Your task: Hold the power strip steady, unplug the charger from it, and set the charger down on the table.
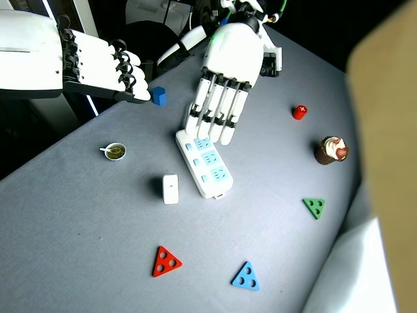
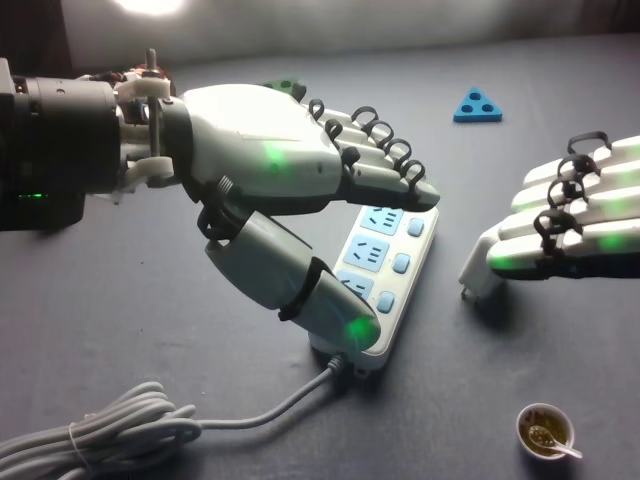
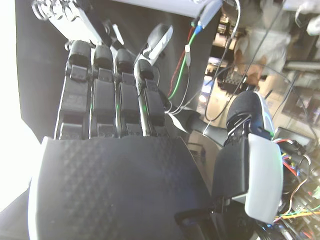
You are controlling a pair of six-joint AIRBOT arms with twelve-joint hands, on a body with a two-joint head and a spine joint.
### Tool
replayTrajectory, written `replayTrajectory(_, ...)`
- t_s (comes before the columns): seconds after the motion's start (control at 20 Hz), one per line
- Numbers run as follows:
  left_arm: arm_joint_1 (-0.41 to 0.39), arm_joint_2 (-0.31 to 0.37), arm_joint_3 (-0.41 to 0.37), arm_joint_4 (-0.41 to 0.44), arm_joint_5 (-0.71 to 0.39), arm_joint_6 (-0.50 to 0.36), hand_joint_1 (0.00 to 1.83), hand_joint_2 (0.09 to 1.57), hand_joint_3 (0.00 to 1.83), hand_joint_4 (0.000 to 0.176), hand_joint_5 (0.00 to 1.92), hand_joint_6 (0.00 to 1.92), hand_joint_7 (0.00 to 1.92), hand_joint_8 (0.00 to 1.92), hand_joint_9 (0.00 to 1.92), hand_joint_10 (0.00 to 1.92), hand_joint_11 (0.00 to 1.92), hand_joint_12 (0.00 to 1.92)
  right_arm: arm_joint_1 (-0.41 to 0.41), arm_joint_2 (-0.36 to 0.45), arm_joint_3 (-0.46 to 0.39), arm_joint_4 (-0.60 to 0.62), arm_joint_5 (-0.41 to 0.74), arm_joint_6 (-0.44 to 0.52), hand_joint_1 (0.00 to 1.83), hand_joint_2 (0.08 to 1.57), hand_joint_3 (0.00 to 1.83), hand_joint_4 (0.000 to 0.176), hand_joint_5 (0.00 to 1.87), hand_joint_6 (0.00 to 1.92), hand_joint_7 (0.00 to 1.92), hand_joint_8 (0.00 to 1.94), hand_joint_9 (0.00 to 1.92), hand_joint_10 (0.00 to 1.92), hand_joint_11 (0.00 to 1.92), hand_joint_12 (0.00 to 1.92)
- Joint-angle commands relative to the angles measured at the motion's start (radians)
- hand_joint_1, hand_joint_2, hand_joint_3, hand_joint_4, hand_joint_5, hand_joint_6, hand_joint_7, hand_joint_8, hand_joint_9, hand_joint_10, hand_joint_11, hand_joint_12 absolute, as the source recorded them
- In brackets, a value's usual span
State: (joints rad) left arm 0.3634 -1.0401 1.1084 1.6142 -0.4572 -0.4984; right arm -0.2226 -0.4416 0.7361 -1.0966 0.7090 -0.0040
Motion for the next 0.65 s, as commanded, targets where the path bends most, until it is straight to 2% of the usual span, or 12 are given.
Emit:
replayTrajectory(0.0,-0.014,0.005,-0.008,-0.046,-0.015,-0.002,0.00,0.96,0.00,0.000,0.11,0.00,0.13,0.00,0.11,0.00,0.11,0.00,0.017,0.010,0.003,0.058,0.066,-0.001,0.15,1.01,0.00,0.000,0.23,0.01,0.27,0.01,0.27,0.00,0.27,0.04)
replayTrajectory(0.1,-0.014,0.006,-0.017,-0.054,-0.017,-0.001,0.00,0.96,0.00,0.000,0.12,0.00,0.13,0.00,0.12,0.00,0.13,0.01,0.028,0.010,0.002,0.041,0.060,-0.012,0.16,1.01,0.00,0.000,0.23,0.01,0.28,0.01,0.28,0.01,0.26,0.03)
replayTrajectory(0.25,-0.022,0.007,-0.038,-0.067,-0.005,0.004,0.00,0.97,0.00,0.000,0.07,0.00,0.10,0.00,0.09,0.00,0.10,0.00,0.088,0.010,-0.005,-0.034,0.006,-0.023,0.10,1.03,0.01,0.000,0.22,0.00,0.29,0.01,0.30,0.01,0.28,0.04)
replayTrajectory(0.4,-0.038,0.007,-0.048,-0.071,0.008,0.005,0.00,0.97,0.00,0.000,0.08,0.00,0.11,0.01,0.11,0.01,0.12,0.01,0.089,0.016,-0.009,-0.049,-0.006,-0.012,0.03,1.04,0.01,0.000,0.20,0.00,0.26,0.00,0.26,0.00,0.26,0.02)
replayTrajectory(0.6,-0.056,0.012,-0.041,-0.070,0.001,0.005,0.00,0.98,0.00,0.000,0.08,0.00,0.10,0.00,0.08,0.00,0.11,0.00,0.089,0.016,-0.008,-0.052,-0.007,-0.023,0.11,1.03,0.00,0.000,0.17,0.00,0.23,0.00,0.23,0.00,0.24,0.01)
